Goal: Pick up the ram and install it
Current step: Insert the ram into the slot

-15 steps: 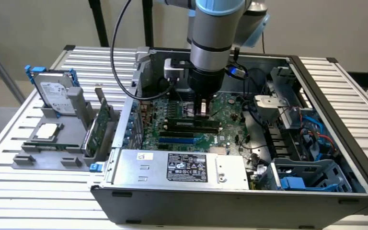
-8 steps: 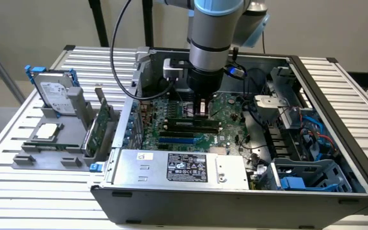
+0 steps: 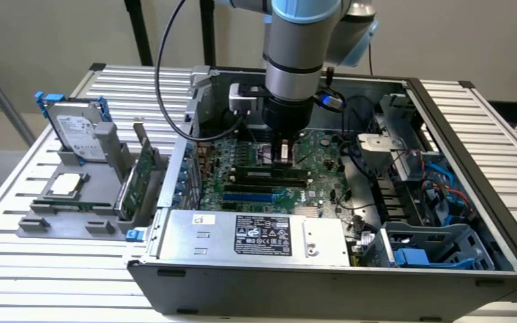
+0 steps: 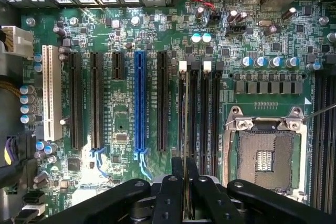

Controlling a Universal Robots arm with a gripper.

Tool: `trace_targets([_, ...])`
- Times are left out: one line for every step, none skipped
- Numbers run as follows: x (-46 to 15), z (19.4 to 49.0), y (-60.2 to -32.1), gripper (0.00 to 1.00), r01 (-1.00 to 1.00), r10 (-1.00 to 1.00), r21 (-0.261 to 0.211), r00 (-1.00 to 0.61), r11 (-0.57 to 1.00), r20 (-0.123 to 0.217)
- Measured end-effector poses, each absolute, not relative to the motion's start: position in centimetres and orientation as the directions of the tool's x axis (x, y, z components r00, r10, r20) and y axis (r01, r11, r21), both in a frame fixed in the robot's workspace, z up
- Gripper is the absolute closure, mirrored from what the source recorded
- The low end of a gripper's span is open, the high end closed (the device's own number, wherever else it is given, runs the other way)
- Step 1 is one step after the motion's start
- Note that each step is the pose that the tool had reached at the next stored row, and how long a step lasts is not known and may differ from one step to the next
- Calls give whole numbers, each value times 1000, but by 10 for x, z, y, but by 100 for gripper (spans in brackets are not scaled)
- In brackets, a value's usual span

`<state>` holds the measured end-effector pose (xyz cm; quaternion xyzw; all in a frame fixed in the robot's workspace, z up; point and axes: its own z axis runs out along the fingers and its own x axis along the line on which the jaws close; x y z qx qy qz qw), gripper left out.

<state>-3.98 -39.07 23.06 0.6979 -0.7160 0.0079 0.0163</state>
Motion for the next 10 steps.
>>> trace_targets([-40,230,-391,100,-1000,-999,11,-24,25,35])
trace_targets([-40,230,-391,100,-1000,-999,11,-23,24,35])
trace_targets([-40,230,-391,100,-1000,-999,11,-22,23,35])
trace_targets([-41,230,-390,100,-1000,-999,11,-21,22,36])
trace_targets([-41,230,-390,100,-1000,-999,11,-20,21,37])
trace_targets([-41,229,-390,100,-1000,-999,11,-20,20,37])
trace_targets([-41,229,-390,100,-1000,-999,10,-19,19,37])
trace_targets([-41,229,-390,100,-1000,-999,10,-18,18,38])
trace_targets([-41,229,-390,100,-1000,-999,10,-17,17,38])
trace_targets([-41,229,-389,100,-1000,-999,9,-16,16,39])
